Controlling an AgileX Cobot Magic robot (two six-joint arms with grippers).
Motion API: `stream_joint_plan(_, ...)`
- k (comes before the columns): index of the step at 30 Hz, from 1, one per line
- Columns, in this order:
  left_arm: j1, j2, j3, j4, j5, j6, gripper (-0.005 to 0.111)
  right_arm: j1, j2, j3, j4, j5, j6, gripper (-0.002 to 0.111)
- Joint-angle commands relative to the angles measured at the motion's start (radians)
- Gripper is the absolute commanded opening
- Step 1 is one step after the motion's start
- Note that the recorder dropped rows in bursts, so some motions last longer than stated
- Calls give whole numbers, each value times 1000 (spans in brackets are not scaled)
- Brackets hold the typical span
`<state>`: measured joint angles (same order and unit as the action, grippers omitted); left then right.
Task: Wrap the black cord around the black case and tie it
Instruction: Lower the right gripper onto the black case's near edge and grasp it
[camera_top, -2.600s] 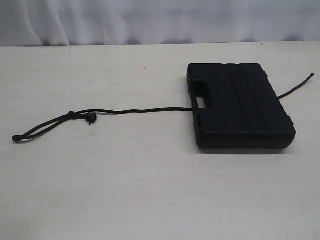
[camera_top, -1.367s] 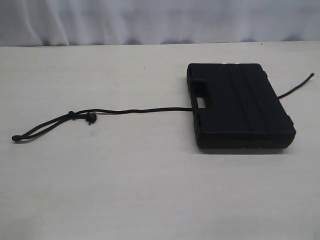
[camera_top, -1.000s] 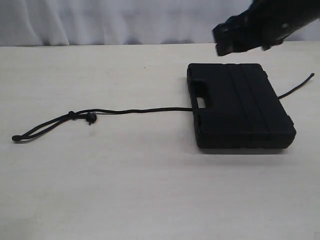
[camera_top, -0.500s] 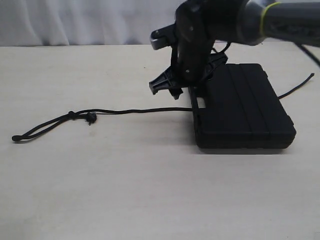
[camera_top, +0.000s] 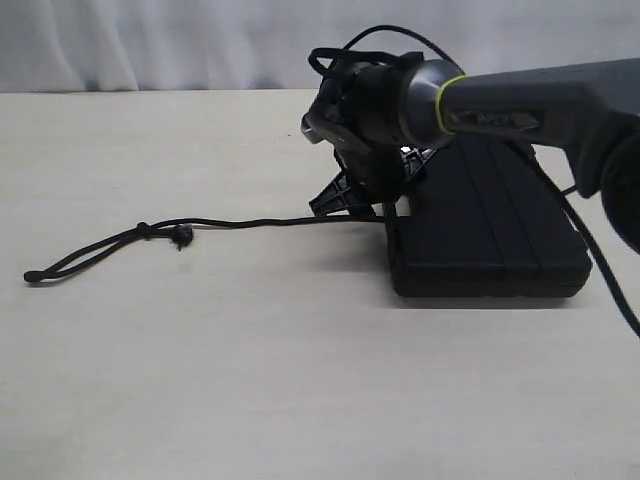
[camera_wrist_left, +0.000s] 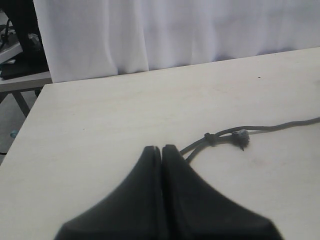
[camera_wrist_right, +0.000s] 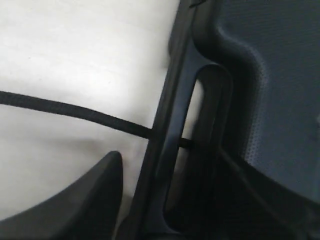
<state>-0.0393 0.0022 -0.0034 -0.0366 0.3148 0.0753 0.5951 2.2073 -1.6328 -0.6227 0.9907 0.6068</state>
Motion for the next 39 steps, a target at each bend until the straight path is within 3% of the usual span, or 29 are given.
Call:
stream_joint_plan(1,-8,-2,3,-1,-9,-3,0,-1,27,-7,-27,-26,17,48)
stream_joint_plan(5,-8,-2,3,-1,-9,-3,0,-1,43,-7,-51,-29,17,43)
stream_joint_plan(18,-8,-2,3,-1,-9,-3,0,-1,82,-7,-96,-44,53,41)
stream_joint_plan(24,-8,-2,3,-1,-9,-3,0,-1,82,-7,-109,-51,53,4)
stream_joint_plan(39,-8,-2,3,-3,-9,-3,0,-1,-26,-7,-85,6,23,4)
